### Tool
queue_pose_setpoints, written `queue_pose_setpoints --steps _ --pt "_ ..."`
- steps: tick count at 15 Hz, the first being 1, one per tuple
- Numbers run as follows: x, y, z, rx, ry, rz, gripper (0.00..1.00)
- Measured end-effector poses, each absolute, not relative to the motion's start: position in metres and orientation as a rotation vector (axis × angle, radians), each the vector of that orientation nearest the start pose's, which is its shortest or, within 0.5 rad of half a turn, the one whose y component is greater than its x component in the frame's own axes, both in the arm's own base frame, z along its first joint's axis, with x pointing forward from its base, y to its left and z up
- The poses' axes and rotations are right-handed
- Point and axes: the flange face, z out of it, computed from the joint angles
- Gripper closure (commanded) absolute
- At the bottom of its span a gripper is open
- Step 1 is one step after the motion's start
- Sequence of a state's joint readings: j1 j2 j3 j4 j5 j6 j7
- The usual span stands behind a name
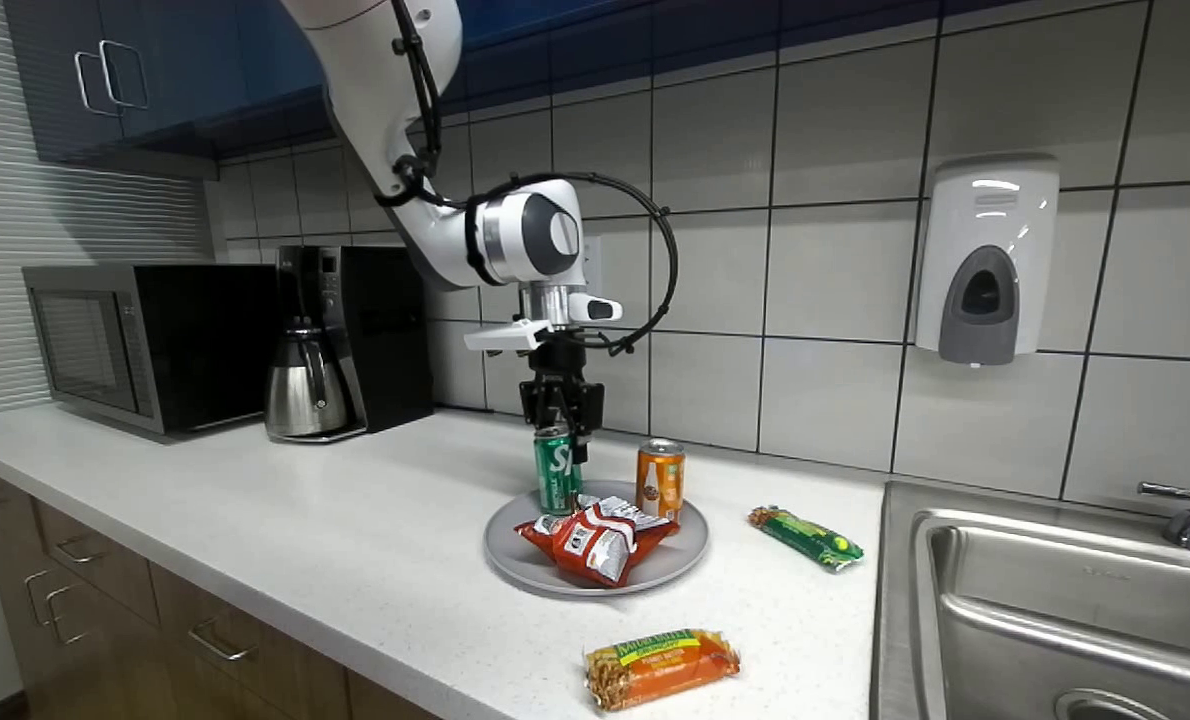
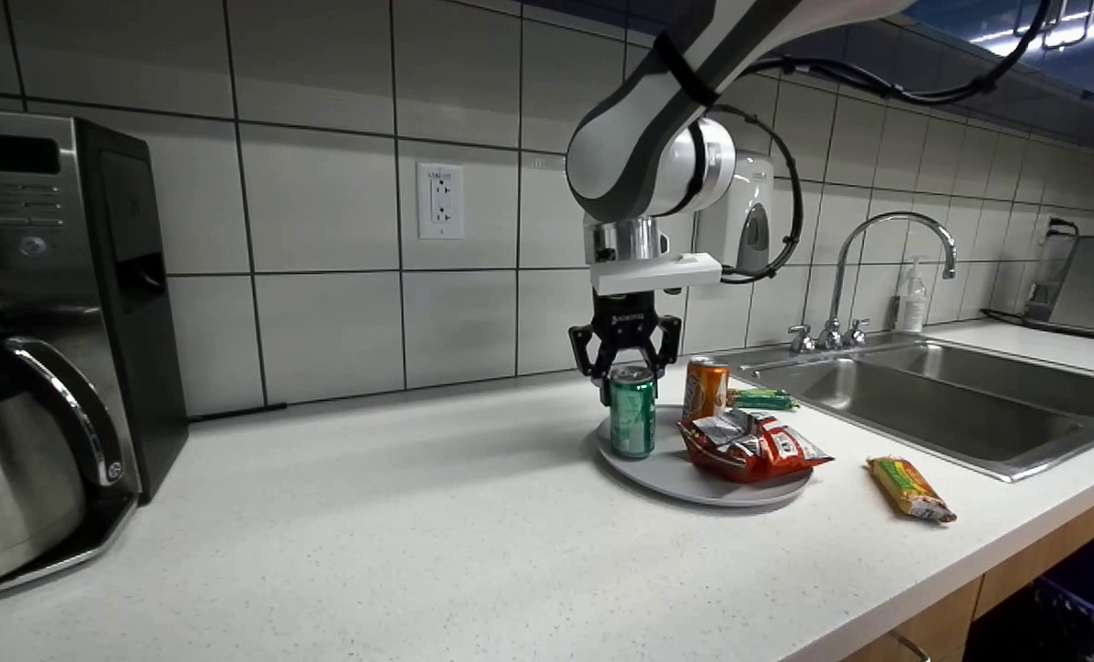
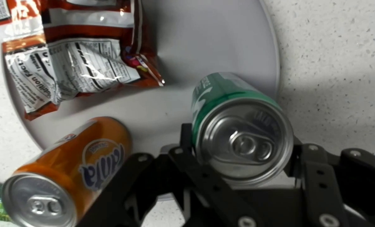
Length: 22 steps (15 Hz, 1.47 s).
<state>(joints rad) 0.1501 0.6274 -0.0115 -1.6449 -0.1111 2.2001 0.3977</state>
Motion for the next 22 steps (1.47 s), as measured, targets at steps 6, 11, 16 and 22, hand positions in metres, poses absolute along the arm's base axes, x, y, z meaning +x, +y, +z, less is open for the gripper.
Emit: queue_pose_setpoints --steps 6,11,16,22 --pt "0.678 0.115 0.259 -3.233 0.253 0.013 0.62" --pt "0.674 0.144 0.271 -3.231 0.186 -0.015 0.62" --pt "0.668 0.172 0.272 -3.226 0.12 -0.018 0.62" --pt "0.669 0.195 0.271 -3.215 0.063 -0.032 0.62"
